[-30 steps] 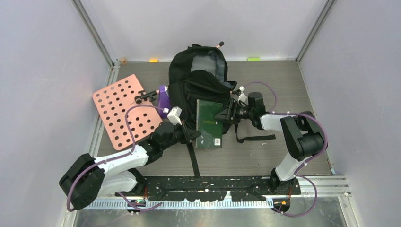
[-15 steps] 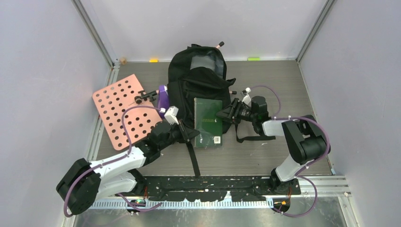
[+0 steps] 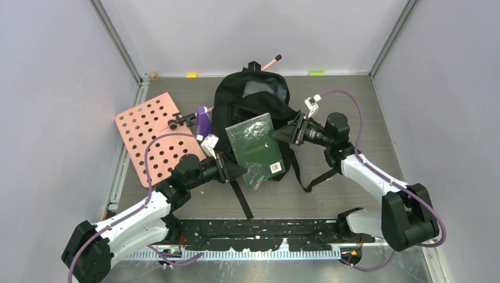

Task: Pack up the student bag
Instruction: Pick up the book from the center of the board.

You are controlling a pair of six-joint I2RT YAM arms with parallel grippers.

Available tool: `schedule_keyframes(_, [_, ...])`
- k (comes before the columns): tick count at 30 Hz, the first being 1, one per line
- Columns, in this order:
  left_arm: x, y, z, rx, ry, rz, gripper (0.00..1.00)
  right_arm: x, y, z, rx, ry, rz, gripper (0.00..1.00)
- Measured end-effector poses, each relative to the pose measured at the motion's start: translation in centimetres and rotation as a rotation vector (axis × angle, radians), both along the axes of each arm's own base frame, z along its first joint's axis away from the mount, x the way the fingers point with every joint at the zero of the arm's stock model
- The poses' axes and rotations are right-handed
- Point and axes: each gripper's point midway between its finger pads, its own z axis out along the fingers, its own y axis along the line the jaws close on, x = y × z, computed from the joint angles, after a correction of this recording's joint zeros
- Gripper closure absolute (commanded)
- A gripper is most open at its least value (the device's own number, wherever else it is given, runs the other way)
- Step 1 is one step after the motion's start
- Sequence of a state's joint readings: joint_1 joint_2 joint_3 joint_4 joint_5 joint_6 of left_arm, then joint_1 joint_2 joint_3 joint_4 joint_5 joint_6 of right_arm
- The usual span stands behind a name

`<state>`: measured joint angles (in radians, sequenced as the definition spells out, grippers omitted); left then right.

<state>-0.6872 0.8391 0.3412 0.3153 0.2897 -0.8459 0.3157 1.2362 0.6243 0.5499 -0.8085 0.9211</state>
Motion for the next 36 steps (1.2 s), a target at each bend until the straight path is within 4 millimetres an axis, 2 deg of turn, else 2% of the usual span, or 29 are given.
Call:
schedule_keyframes(8, [-1.1, 0.3, -1.3, 0.019, 0.053, -0.073, 1.0, -1.0, 0.7, -2.2, -0.168, -0.03, 0.063, 0.68])
schedule_keyframes(14, [-2.1, 0.2, -3.4, 0.048, 0.122, -0.123, 1.0, -1.8, 1.9, -2.7, -0.208, -0.062, 0.091, 0.73])
schedule_keyframes(18, [-1.9, 0.5, -3.8, 0.042, 0.147, -0.114, 1.0, -1.2, 2.8, -3.2, -0.223, -0.063, 0.08, 0.73])
schedule_keyframes(24, [-2.2, 0.6, -3.3, 0.004, 0.139, -0.158, 1.0, -0.7, 3.3, -3.6, -0.238, -0.066, 0.07, 0.62])
schedule_keyframes(30, [-4.1, 0.3, -1.4, -0.044, 0.097, -0.265, 1.0, -1.6, 3.5, -4.2, -0.273, -0.066, 0.111, 0.49])
schedule_keyframes(36, [-5.5, 0.7, -0.1, -0.059, 0.07, -0.314, 1.0, -5.1, 4.9, -4.1, -0.246, -0.035, 0.267, 0.4])
